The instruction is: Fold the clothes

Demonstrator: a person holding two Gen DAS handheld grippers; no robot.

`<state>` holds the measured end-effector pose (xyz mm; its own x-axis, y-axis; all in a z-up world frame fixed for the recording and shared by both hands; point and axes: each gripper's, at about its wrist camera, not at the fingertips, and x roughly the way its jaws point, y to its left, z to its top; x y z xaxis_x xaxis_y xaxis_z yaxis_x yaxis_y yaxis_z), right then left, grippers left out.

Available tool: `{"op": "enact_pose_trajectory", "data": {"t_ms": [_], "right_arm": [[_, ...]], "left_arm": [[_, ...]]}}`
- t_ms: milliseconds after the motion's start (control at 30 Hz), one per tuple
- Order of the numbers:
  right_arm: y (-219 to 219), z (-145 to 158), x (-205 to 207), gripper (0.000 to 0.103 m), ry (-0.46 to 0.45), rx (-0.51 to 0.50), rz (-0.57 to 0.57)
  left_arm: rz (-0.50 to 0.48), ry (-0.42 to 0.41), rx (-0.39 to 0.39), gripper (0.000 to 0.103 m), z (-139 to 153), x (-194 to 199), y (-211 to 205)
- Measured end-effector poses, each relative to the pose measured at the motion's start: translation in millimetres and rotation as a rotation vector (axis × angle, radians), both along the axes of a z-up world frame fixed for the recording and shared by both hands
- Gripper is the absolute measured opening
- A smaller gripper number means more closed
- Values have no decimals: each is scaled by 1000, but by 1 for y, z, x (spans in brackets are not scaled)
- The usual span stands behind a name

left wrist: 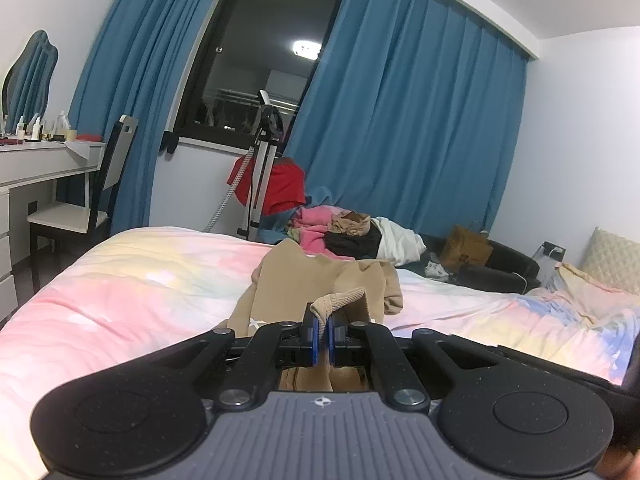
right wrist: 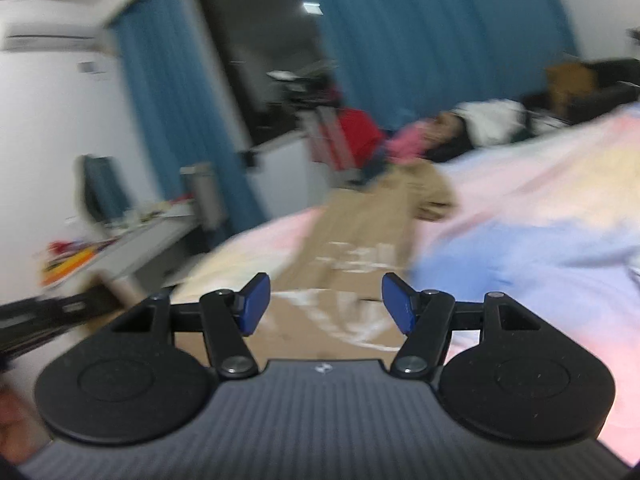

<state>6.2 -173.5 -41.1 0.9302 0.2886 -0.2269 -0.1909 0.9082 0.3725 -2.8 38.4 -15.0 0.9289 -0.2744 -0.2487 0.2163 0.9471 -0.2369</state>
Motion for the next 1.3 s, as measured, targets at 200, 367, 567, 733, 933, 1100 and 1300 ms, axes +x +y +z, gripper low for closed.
{"op": "enact_pose_trajectory", "data": {"t_ms": [200,367,567,733,933,1100,1300], "right_arm": [[48,-3,-6,64,-44,-140,186],[54,-8,13,63,1,-141,72],[28,-31,42,66,234,-105,-31],[36,-42,52,64,337,-186,-33],[32,-36,40,64,275,-281,-154],[19,-26,33,63,223,-311,-276],[-22,-49,50,64,422,-66,-225]], "left_arm": [[-10,20,-8,5,-1,6,-1],[-9,28,19,5,-3,6,-4],[-9,39,19,5,-6,7,-4],[10,47,19,5,-5,7,-2],[30,41,3,4,-4,6,5],[84,-2,-49,4,2,2,18],[86,-2,-101,4,9,3,29]]}}
